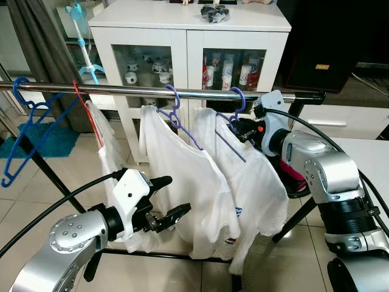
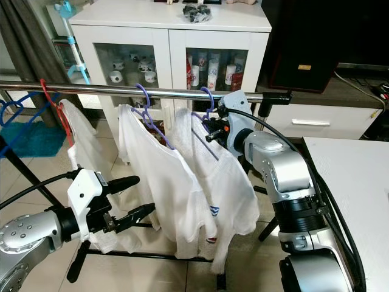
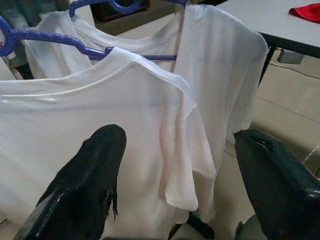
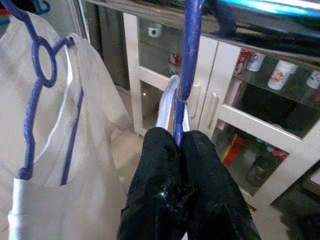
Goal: Hang hanger
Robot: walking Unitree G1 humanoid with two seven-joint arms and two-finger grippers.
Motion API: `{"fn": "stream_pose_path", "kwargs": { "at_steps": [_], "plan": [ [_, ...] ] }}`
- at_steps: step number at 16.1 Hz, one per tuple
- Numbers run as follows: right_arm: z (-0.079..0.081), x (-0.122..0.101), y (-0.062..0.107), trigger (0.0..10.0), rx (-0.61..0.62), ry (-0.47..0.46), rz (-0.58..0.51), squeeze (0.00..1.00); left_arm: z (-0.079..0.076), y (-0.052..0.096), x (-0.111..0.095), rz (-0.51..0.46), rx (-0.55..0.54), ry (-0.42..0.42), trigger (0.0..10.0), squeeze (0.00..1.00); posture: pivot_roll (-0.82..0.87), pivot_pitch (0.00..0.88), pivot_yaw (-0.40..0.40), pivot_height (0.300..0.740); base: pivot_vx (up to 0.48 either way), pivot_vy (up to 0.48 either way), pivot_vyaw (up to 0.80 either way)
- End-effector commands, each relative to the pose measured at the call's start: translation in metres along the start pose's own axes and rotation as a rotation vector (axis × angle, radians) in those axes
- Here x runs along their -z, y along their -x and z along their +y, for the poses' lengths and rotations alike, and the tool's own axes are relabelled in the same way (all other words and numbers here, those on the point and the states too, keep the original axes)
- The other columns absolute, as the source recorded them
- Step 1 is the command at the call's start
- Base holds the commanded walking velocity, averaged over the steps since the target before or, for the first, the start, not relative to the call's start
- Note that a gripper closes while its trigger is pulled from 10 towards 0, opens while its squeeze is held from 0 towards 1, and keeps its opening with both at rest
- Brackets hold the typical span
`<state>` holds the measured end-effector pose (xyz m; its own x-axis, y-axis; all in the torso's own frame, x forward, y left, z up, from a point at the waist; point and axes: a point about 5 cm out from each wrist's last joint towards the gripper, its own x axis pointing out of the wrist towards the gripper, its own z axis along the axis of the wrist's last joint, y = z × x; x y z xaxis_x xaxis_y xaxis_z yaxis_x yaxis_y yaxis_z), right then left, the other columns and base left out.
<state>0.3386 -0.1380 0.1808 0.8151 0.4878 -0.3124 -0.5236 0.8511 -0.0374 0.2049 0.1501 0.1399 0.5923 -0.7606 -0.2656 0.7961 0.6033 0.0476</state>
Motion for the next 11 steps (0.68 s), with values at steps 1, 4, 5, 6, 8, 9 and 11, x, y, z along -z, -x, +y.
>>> {"fn": "stream_pose_path", "kwargs": {
  "at_steps": [1,4,5,6,8,9,11],
  "plan": [
    [0.000,0.003,0.001,10.0,0.026,0.021,0.022,0.00,0.000,-0.001,0.000,-0.001,0.001,-0.007,10.0,0.00,-0.13,0.000,0.025,0.740,0.000,0.000,0.00],
    [0.000,0.000,0.000,10.0,0.044,0.028,0.006,0.00,0.000,-0.002,0.000,-0.003,-0.002,-0.007,10.0,0.00,-0.13,0.000,0.022,0.740,0.000,0.000,0.00],
    [0.001,0.000,0.000,10.0,0.048,0.043,0.012,0.00,0.000,-0.002,0.000,-0.005,-0.004,-0.007,10.0,0.00,-0.13,0.000,0.022,0.740,0.000,0.000,0.00],
    [0.001,0.000,0.000,10.0,0.051,0.051,0.016,0.00,0.000,-0.002,0.000,-0.007,-0.008,-0.007,10.0,0.00,-0.13,0.000,0.019,0.740,0.000,0.000,0.00],
    [0.003,-0.002,0.001,10.0,0.039,0.040,0.006,0.00,0.003,-0.002,-0.003,-0.045,-0.062,0.004,10.0,0.00,-0.13,0.000,0.015,0.740,0.000,0.000,0.00],
    [0.002,-0.002,0.002,10.0,0.053,0.042,0.003,0.00,0.005,-0.003,-0.004,-0.048,-0.090,0.011,10.0,0.00,-0.13,0.000,0.012,0.740,0.000,0.000,0.00],
    [0.005,-0.013,0.012,10.0,0.078,0.002,-0.128,0.00,0.017,-0.006,-0.008,-0.080,-0.280,0.049,10.0,0.00,-0.12,0.000,0.004,0.740,0.000,0.000,0.00]
  ]
}}
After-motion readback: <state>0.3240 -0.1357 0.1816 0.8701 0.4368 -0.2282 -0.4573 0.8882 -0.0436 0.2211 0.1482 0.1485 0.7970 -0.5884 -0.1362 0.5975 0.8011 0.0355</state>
